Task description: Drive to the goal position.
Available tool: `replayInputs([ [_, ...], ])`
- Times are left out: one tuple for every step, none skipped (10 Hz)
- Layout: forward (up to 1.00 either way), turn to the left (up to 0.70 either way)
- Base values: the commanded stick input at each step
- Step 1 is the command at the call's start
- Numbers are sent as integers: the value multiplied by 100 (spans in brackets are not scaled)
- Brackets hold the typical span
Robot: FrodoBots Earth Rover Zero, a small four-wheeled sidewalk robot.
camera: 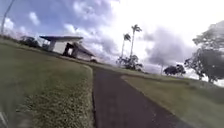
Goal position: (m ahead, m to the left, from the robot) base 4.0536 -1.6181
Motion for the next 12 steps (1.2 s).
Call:
replayInputs([
  [85,-34],
  [85,-33],
  [85,0],
  [85,0],
  [85,0],
  [85,0],
  [85,0],
  [85,0],
  [85,0],
  [85,0],
  [85,0],
  [85,0],
])
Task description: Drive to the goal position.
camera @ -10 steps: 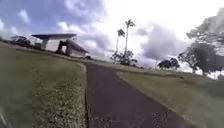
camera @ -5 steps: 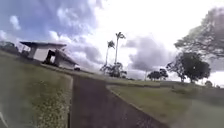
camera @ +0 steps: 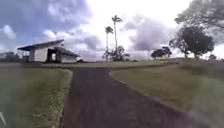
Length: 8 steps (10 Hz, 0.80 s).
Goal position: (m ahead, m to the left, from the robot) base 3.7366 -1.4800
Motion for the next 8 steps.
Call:
replayInputs([
  [85,0],
  [85,0],
  [85,0],
  [85,0],
  [85,0],
  [85,0],
  [85,20],
  [85,31],
])
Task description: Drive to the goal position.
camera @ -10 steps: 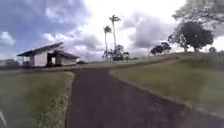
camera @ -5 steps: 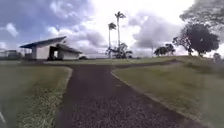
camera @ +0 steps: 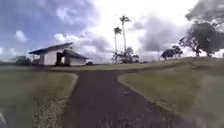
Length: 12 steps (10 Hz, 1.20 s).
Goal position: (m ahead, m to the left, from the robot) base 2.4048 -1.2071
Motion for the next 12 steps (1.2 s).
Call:
replayInputs([
  [85,32],
  [85,33],
  [85,33],
  [85,33],
  [85,33],
  [85,33],
  [85,33],
  [85,33],
  [85,26],
  [85,14],
  [85,3],
  [85,0],
])
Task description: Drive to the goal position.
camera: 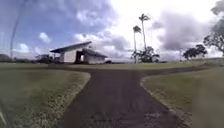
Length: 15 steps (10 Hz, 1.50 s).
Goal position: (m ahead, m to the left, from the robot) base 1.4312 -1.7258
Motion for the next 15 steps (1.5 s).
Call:
replayInputs([
  [85,-1],
  [85,-5],
  [85,-10],
  [85,-14],
  [85,-19],
  [85,-23],
  [85,-25],
  [85,-22],
  [85,-19],
  [85,-16],
  [85,-13],
  [85,-10],
  [85,-8],
  [85,-5],
  [85,-2],
])
